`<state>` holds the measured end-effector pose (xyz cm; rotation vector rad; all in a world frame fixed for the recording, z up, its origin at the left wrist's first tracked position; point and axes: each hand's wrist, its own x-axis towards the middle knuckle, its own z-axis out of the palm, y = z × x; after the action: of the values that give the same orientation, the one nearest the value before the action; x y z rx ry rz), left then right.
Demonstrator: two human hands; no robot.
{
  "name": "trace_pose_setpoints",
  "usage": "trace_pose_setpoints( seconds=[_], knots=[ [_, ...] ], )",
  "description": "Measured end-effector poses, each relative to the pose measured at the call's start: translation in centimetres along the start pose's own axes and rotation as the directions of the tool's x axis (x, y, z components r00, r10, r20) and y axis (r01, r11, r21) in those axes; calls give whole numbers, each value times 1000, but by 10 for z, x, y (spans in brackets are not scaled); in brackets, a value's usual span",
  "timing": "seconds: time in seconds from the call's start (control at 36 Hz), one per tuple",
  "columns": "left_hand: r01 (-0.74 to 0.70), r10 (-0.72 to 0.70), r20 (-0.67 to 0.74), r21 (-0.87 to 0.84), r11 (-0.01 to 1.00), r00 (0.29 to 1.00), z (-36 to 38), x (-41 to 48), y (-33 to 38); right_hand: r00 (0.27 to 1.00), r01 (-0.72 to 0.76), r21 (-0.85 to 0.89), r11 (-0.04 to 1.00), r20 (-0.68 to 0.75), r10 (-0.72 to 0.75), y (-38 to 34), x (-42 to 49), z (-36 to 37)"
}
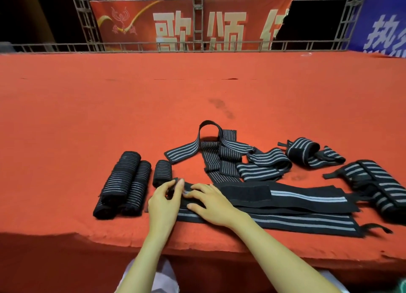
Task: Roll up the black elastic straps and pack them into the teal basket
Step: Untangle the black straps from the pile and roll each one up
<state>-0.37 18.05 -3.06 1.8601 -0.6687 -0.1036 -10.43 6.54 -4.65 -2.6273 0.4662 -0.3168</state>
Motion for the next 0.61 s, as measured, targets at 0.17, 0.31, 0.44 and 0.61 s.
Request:
trace_pose_setpoints(
  seconds=[0.17,0.31,0.44,0.61],
  knots=[
    [-27,32,-70,72,997,997,7,9,-9,1000,-2,14,1000,21,2,-3,-2,-4],
    [-137,146,-89,97,986,985,14,6,0,997,-17,79,997,76,11,0,-7,-20],
    [-301,313,0,280,912,950,29,7,5,991,-131,-121,984,19,135,17,-18,-40],
    [-513,508,173,541,667,844,40,10,5,979,-186,-96,978,70,193,40,-36,-51]
  ],
)
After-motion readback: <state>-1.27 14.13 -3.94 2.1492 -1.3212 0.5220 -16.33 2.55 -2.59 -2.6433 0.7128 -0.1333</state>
